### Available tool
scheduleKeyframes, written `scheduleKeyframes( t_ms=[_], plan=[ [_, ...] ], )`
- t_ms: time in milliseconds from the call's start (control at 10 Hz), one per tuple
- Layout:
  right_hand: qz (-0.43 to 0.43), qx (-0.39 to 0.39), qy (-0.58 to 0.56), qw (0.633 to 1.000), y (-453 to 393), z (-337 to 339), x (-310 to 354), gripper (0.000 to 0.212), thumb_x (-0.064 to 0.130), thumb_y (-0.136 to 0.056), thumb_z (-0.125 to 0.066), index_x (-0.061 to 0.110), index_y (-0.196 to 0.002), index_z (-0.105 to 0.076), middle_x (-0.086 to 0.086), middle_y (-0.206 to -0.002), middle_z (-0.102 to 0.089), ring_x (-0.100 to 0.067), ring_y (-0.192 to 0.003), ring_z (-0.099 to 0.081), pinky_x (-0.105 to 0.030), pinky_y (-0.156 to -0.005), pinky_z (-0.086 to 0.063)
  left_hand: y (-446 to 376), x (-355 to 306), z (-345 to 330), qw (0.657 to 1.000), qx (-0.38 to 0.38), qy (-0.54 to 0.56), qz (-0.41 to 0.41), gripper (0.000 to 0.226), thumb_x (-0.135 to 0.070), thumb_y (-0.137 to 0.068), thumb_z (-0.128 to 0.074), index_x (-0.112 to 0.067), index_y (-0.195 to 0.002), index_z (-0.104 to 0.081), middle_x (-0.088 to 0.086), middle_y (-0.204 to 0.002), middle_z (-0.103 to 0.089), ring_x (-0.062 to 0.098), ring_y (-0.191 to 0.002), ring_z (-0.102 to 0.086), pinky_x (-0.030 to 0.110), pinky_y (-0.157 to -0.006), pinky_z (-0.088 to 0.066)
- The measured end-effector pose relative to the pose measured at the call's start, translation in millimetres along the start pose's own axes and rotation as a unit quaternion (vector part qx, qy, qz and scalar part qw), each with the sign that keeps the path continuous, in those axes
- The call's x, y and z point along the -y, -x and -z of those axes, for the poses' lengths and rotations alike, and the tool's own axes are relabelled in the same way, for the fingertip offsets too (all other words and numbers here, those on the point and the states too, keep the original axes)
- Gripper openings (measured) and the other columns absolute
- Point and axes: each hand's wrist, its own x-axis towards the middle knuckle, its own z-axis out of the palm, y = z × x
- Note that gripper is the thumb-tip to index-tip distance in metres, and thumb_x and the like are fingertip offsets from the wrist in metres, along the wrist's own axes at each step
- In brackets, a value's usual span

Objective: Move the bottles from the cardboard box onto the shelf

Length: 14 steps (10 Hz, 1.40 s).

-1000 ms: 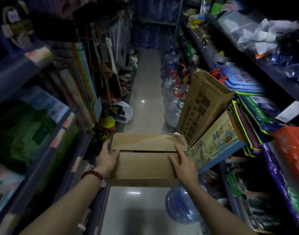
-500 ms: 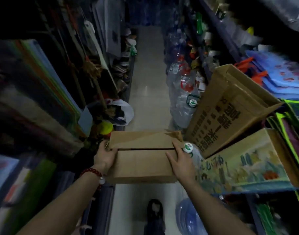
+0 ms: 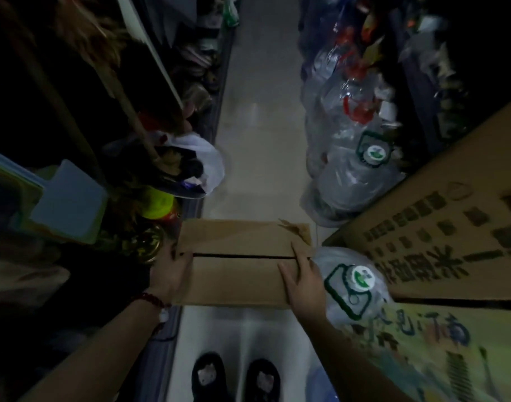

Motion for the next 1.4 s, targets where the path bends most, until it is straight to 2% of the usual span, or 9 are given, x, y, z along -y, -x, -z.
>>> scheduleKeyframes(
  t_ms=[200,300,500,700,800,900,1200,1300,1400],
  plan=[
    [-0.022,0.023,0.010,0.999,-50,-101,-79,0.058,0.047,-0.094,-0.046,0.043,-0.146,-0.020,-0.014,-0.140,-0.041,-0.030,-0.120,-0.048,-0.041,-0.102,-0.041,-81,81,-57,0.999,0.028,0.010,0.027,0.048,-0.025,-0.095,-0.050,-0.015,-0.141,-0.040,0.013,-0.139,-0.049,0.031,-0.124,-0.047,0.033,-0.100,-0.036],
    [-0.015,0.037,-0.004,0.999,-74,-147,-118,0.059,0.050,-0.094,-0.044,0.046,-0.146,-0.017,-0.010,-0.145,-0.037,-0.026,-0.118,-0.049,-0.034,-0.092,-0.043,-113,120,-87,0.999,0.030,0.038,0.017,0.042,-0.018,-0.097,-0.048,-0.012,-0.137,-0.044,0.013,-0.133,-0.053,0.018,-0.107,-0.049,0.026,-0.082,-0.033],
    [-0.015,0.023,0.001,1.000,-108,-221,-174,0.059,0.047,-0.093,-0.048,0.041,-0.146,-0.023,-0.011,-0.141,-0.041,-0.028,-0.113,-0.051,-0.030,-0.084,-0.037,-173,190,-132,0.998,0.041,0.051,0.008,0.040,-0.018,-0.097,-0.048,-0.006,-0.135,-0.044,0.012,-0.129,-0.054,0.026,-0.112,-0.052,0.031,-0.085,-0.038],
    [-0.027,-0.002,0.015,1.000,-124,-259,-213,0.060,0.048,-0.093,-0.048,0.037,-0.147,-0.024,-0.011,-0.142,-0.041,-0.027,-0.111,-0.052,-0.033,-0.089,-0.043,-208,231,-169,0.998,0.047,0.040,-0.009,0.044,-0.028,-0.096,-0.049,-0.016,-0.137,-0.041,0.003,-0.113,-0.054,0.014,-0.084,-0.053,0.029,-0.073,-0.043],
    [-0.017,-0.018,0.014,1.000,-125,-269,-221,0.059,0.049,-0.092,-0.048,0.041,-0.145,-0.022,-0.010,-0.143,-0.036,-0.025,-0.112,-0.050,-0.033,-0.089,-0.043,-215,247,-178,0.997,0.029,0.060,-0.041,0.045,-0.021,-0.095,-0.051,-0.017,-0.138,-0.039,0.000,-0.115,-0.051,0.008,-0.081,-0.053,0.024,-0.066,-0.043],
    [-0.015,-0.022,0.011,1.000,-126,-270,-224,0.057,0.050,-0.091,-0.050,0.046,-0.141,-0.022,-0.009,-0.139,-0.038,-0.026,-0.110,-0.052,-0.045,-0.089,-0.050,-217,256,-183,0.997,0.004,0.050,-0.066,0.044,-0.020,-0.093,-0.054,-0.017,-0.136,-0.041,0.001,-0.114,-0.053,0.019,-0.093,-0.053,0.031,-0.072,-0.044],
    [-0.050,0.027,-0.004,0.998,-128,-242,-195,0.060,0.029,-0.089,-0.061,0.031,-0.141,-0.032,-0.013,-0.136,-0.041,-0.032,-0.111,-0.050,-0.038,-0.092,-0.045,-204,211,-178,0.995,-0.038,-0.087,-0.025,0.046,-0.014,-0.096,-0.047,0.000,-0.139,-0.038,0.022,-0.136,-0.048,0.039,-0.123,-0.047,0.049,-0.100,-0.042],
    [-0.049,0.064,0.027,0.996,-118,-208,-163,0.053,0.025,-0.089,-0.059,0.023,-0.138,-0.038,-0.013,-0.131,-0.051,-0.031,-0.112,-0.051,-0.031,-0.078,-0.040,-177,165,-156,0.995,-0.040,-0.086,-0.025,0.045,-0.019,-0.097,-0.045,-0.001,-0.138,-0.039,0.022,-0.133,-0.050,0.038,-0.118,-0.050,0.042,-0.094,-0.045],
    [-0.061,0.083,0.036,0.994,-95,-162,-123,0.033,0.023,-0.091,-0.056,0.018,-0.123,-0.050,-0.009,-0.115,-0.065,-0.013,-0.082,-0.059,-0.026,-0.071,-0.042,-132,112,-121,0.998,0.000,-0.058,-0.004,0.037,-0.021,-0.099,-0.042,-0.001,-0.130,-0.046,0.022,-0.121,-0.057,0.037,-0.107,-0.056,0.040,-0.087,-0.047]
  ],
)
